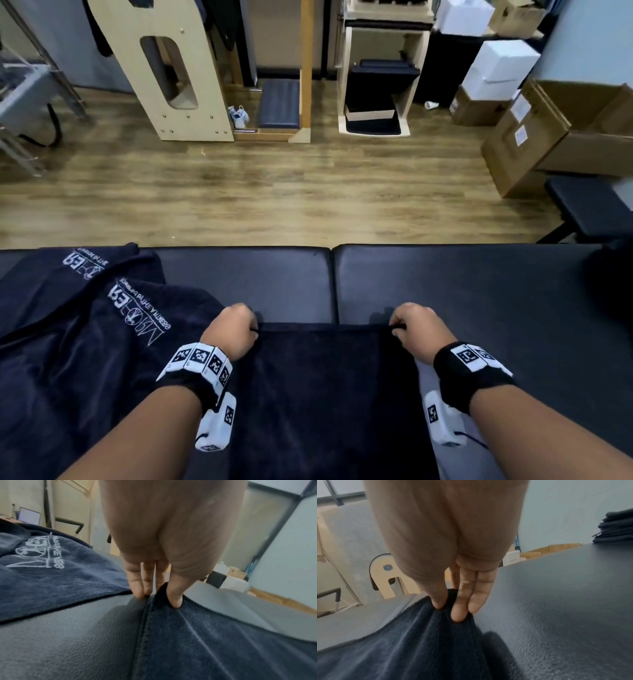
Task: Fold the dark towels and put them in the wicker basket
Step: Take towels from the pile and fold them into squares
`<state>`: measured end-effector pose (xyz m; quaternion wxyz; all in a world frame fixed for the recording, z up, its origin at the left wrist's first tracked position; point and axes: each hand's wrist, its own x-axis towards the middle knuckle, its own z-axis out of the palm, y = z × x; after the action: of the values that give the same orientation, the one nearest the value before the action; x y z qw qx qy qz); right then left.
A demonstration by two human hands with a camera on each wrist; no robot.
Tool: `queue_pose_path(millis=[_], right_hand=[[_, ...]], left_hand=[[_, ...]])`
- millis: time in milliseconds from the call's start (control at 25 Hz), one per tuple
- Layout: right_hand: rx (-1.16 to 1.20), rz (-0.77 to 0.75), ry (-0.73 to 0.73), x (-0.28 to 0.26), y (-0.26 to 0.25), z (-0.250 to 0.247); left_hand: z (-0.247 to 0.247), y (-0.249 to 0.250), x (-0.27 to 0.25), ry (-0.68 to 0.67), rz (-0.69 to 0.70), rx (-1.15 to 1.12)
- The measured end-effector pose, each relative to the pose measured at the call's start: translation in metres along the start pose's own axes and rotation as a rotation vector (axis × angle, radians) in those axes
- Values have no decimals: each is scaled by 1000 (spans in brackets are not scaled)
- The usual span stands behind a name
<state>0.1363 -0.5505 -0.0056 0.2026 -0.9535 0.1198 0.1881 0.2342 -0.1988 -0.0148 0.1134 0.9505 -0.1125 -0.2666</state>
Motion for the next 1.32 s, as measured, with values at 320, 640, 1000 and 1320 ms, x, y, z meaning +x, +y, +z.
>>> queue_pose_path(millis=[320, 640, 1000, 1320], right_hand=[[-20, -9, -29, 15, 10, 24], [-46, 19, -70, 4, -1, -3], [155, -38, 541, -40, -58, -171], [106, -231, 815, -107, -47, -181]], left_hand=[[0, 2, 10, -68, 70, 118], [-17, -10, -8, 31, 40, -218], [-205, 48, -66, 541, 291, -409], [-202, 63, -143, 648, 414, -171]])
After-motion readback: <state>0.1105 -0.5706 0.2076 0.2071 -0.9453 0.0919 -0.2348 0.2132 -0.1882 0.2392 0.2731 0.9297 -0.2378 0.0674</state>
